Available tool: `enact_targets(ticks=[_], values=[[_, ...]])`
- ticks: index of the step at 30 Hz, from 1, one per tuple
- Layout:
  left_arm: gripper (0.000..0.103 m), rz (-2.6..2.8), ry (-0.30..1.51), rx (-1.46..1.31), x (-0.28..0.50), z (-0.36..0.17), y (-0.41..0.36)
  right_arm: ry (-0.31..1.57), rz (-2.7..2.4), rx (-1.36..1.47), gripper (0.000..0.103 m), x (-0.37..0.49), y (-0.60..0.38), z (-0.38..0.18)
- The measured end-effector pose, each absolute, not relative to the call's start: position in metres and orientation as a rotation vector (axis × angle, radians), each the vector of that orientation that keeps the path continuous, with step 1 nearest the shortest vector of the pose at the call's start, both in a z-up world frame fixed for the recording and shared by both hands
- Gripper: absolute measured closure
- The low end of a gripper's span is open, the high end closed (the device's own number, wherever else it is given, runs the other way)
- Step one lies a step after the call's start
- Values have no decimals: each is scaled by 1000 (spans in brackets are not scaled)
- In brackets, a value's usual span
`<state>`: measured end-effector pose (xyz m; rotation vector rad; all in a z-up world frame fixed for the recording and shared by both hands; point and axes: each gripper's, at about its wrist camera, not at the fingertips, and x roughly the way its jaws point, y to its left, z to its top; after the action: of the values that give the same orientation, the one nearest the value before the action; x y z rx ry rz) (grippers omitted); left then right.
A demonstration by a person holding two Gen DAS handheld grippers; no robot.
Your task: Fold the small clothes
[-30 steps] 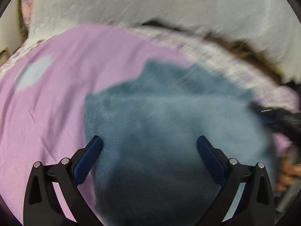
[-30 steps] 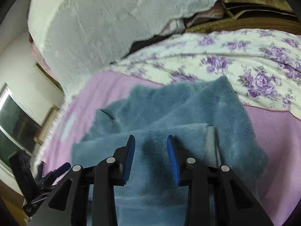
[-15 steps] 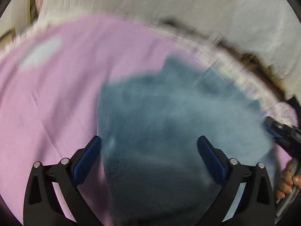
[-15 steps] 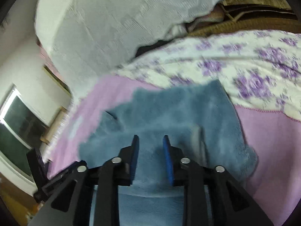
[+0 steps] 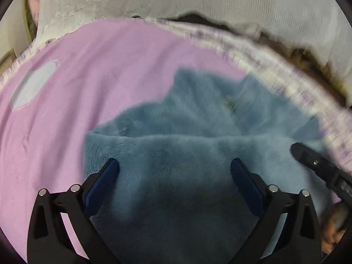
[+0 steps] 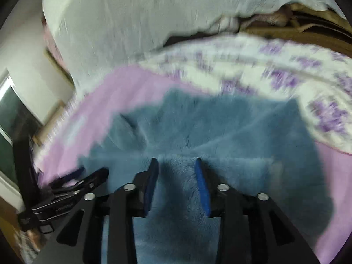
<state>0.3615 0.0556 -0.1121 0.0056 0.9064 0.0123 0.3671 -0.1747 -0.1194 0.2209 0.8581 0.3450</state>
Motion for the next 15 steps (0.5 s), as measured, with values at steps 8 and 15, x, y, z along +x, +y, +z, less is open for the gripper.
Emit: enact_targets(ticks=[8, 15], values=[[5, -61, 797, -69, 312, -85, 74, 775, 343, 145, 65, 313, -181, -91], [4, -106, 921, -90, 295, -114, 87, 825, 319, 56, 58, 299, -173, -117]])
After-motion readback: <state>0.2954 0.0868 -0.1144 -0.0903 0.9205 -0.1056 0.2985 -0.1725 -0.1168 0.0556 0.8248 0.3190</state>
